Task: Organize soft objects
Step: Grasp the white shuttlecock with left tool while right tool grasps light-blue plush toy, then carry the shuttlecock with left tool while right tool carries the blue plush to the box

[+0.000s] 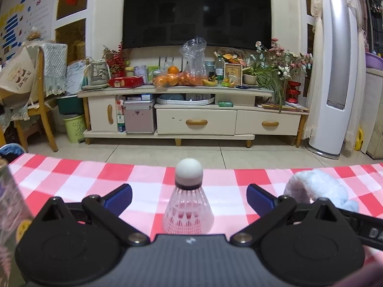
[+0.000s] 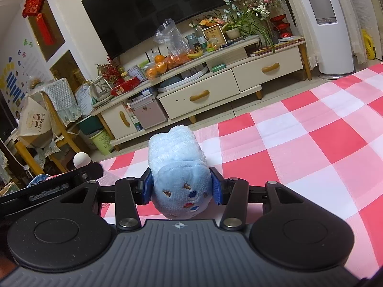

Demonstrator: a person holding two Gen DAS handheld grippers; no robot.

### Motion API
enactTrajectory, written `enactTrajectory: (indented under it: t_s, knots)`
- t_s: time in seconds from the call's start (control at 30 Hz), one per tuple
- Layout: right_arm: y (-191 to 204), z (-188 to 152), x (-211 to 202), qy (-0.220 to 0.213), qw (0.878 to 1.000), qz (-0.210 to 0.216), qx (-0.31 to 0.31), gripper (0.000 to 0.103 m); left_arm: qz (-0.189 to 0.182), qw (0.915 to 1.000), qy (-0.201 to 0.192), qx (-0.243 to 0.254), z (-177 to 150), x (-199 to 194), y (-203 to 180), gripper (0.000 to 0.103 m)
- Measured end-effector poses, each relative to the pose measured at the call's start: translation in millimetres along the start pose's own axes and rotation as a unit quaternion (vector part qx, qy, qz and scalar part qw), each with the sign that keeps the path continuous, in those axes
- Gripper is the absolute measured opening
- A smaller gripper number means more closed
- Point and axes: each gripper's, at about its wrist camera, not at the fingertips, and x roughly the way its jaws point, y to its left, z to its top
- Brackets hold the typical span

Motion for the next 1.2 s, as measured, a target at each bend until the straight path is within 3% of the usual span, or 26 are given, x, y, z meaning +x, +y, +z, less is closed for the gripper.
enactTrajectory:
  t_s: [0.13,0.23,0.3,0.37,0.67,1.2]
  knots:
    - [1,0,1,0.001,1.000,0.000,-0.001,0.059,-0.007,0.9999,0.000,0.015,0,11,-2,0.085]
    - [1,0,2,0.002,1.000,0.000,-0.001,0.059,-0.010,0.9996,0.008,0.024,-2,19,-3,0.067]
    - [1,0,1,0.002,1.000,0.001,-0.002,0.059,-0.013,0.9995,0.016,0.022,-2,23,-1,0.047]
    - [1,0,2,0.002,1.000,0.001,-0.003,0.059,-0.013,0.9994,0.026,0.018,-2,26,0,0.040]
    - [-1,1,0,-0.004,1.000,0.012,-0.010,0.058,-0.033,0.9989,0.031,0.011,-7,8,2,0.035]
    - [-1,-13,-24,-0.021,1.000,-0.002,-0.016,0.058,-0.040,0.9979,0.050,0.012,-32,-70,11,0.035]
